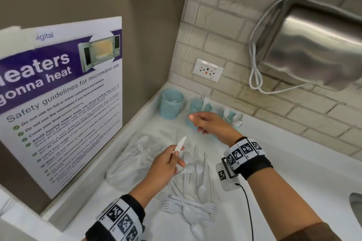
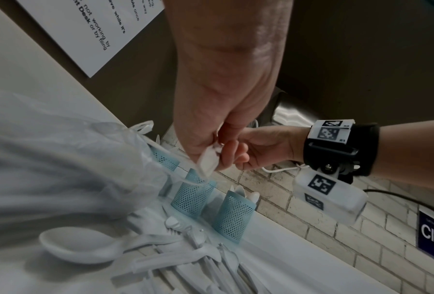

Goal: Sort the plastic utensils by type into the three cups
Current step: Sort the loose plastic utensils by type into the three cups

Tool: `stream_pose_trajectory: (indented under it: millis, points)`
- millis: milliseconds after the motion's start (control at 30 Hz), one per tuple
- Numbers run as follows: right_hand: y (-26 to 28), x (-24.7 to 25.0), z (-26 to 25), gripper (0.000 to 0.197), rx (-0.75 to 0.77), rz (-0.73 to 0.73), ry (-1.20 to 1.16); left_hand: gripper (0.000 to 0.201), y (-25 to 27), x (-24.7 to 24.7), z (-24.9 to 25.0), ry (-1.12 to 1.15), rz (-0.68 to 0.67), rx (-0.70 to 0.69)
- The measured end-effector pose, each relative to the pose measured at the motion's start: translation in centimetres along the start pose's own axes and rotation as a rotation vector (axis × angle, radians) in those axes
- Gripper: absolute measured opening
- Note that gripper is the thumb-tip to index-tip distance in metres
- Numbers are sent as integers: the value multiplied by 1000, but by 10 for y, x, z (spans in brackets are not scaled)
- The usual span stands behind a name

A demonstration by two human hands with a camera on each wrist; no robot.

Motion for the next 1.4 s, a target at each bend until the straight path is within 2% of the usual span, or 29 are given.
stream_pose_trajectory:
  millis: [67, 100, 233, 333, 400, 467, 533, 600, 733, 833, 1033, 1233, 1400]
  points:
    - [13, -25, -3, 29, 35, -225, 117, 25, 1, -1, 2, 17, -11, -8]
    - [17, -32, -4, 26, 57, -287, 123, 24, 2, -2, 3, 19, -16, -9]
    - [16, -35, -12, 15, 89, -285, 25, 23, 2, -1, 1, 40, -12, 7]
    - [17, -37, -13, 21, 78, -325, 101, 22, 2, 2, 3, 65, 7, -1]
    - [19, -42, -15, 16, 103, -347, 143, 21, 1, 4, 6, 91, 16, -6]
    - [17, -38, -21, 10, 130, -301, 125, 21, 0, 5, 8, 107, 24, -5]
    - [11, -22, -28, 9, 152, -189, 93, 21, -1, 7, 7, 108, 36, -5]
    - [2, 4, -33, 8, 147, -12, -8, 21, -2, 10, 4, 97, 53, -2]
    - [-14, 64, -26, 10, 62, 448, -330, 21, -3, 16, -3, 68, 77, 9]
    - [-22, 79, -16, 8, -4, 602, -466, 21, -3, 17, -4, 68, 78, 13]
    - [-45, 53, -2, 10, -45, 633, -437, 19, -4, 19, -4, 58, 85, 23]
    - [-63, 7, 2, 16, -68, 447, -418, 18, -4, 23, -11, 39, 85, 46]
    - [-41, 0, -12, 32, -20, 345, -364, 19, -5, 24, -15, 29, 76, 64]
Point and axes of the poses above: each hand's wrist, its own y-axis away from the middle knuckle, its own x-axis out of the back of the hand, z = x × y, the point moved 9 cm from there along -y, towards the middle knuckle, and after that the axes turned 10 degrees about z, right-handed, at the moved point
